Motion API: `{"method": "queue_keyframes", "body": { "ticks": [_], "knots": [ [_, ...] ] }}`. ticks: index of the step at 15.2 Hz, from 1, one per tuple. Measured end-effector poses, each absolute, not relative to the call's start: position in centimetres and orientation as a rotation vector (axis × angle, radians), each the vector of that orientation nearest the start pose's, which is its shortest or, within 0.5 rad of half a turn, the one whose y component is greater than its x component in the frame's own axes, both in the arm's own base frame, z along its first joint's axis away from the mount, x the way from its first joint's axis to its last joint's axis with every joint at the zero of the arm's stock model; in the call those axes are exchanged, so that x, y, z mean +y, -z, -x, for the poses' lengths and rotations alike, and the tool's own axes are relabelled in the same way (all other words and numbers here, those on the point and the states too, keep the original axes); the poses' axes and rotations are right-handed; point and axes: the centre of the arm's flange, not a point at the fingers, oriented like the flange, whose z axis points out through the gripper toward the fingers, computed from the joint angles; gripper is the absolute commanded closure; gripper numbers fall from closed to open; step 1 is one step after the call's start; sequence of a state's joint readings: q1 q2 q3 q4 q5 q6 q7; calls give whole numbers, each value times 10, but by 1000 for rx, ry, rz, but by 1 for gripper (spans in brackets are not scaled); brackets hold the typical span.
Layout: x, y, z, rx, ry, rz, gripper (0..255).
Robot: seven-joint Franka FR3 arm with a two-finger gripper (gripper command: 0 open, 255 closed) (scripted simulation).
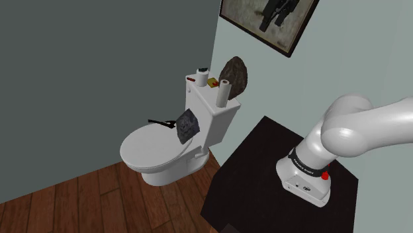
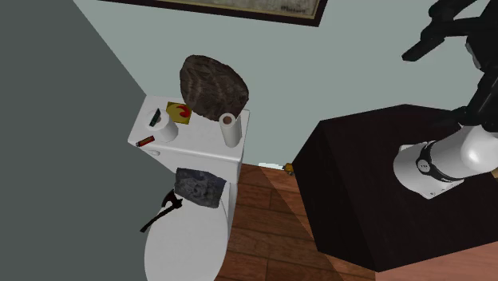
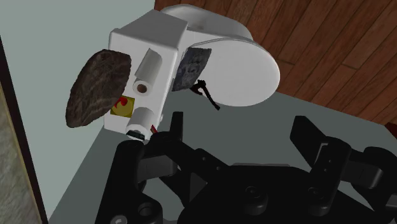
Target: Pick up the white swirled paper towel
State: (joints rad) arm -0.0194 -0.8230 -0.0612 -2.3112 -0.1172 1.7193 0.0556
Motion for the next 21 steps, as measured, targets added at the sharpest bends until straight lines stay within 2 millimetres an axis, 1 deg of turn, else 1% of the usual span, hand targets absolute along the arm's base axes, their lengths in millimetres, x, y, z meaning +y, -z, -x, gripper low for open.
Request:
{"method": "queue_keyframes", "body": {
  "ticks": [1, 2, 3, 7, 9, 11, 13, 14, 16, 19, 20, 21],
  "knots": [
    [-43, -638, -309, 188, 369, 3188, 0],
    [-47, -633, -313, 188, 364, 3188, 0],
    [-51, -623, -319, 188, 355, 3188, 0],
    [-75, -592, -345, 188, 321, 3188, 0],
    [-87, -572, -361, 189, 303, 3187, 0],
    [-100, -553, -372, 188, 284, 3187, 0],
    [-116, -533, -387, 189, 265, 3186, 0],
    [-119, -524, -394, 189, 256, 3186, 0],
    [-131, -501, -408, 188, 237, 3185, 0],
    [-149, -469, -426, 188, 211, 3184, 0],
    [-156, -462, -431, 188, 202, 3183, 0],
    [-163, -450, -437, 188, 192, 3182, 0]
  ]
}}
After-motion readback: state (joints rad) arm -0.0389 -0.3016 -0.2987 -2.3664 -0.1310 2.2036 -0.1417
